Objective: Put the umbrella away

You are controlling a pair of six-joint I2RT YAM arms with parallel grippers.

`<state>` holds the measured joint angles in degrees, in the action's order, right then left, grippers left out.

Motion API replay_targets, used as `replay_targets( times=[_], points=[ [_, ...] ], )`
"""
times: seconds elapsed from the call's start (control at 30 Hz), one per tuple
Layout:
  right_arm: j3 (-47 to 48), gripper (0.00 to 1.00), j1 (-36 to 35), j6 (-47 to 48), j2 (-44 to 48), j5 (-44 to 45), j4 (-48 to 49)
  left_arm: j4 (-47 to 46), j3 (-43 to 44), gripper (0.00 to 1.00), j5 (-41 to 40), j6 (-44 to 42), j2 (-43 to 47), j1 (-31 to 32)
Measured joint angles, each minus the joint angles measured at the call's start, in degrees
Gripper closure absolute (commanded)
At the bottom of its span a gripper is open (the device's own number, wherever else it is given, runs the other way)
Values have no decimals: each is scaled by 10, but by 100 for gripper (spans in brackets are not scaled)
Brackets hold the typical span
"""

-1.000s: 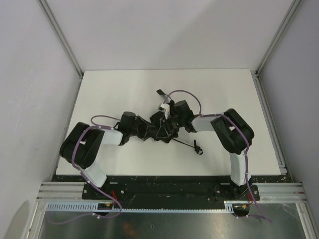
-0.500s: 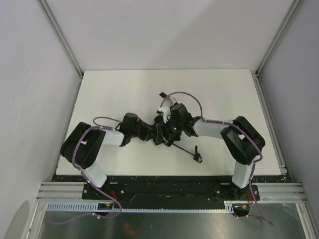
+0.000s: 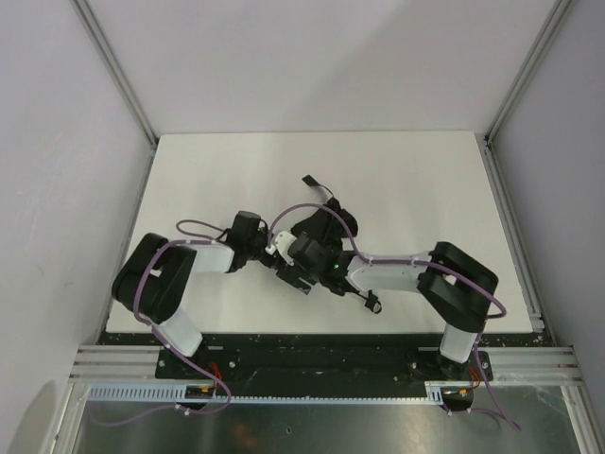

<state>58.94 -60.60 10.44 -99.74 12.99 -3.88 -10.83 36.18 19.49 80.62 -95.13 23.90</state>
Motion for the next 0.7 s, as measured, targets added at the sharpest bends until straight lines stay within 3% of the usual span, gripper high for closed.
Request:
replay_targets(
  times=[0.1,0.2,0.27,0.3,0.4,0.5,0.57,0.7],
  points=[
    [6,29,0,12,-46,35,12,10,4,100,3,0,0,0],
    [28,68,2,16,-72,63,33,20,9,97,3,0,0,0],
    [33,91,3,11,-84,61,37,24,11,81,2,-1,0,-1],
    [36,95,3,14,-88,60,37,27,14,68,-1,-5,2,-1],
    [38,99,10,18,-88,38,35,38,17,32,-10,-19,7,-2],
    [37,100,34,6,-84,-11,45,57,17,8,-13,-33,26,-7],
    [34,100,62,-4,-80,-63,57,73,16,2,-24,-50,49,-11],
    [29,100,127,-30,-78,-206,83,73,0,1,-37,-74,86,-26]
  ],
)
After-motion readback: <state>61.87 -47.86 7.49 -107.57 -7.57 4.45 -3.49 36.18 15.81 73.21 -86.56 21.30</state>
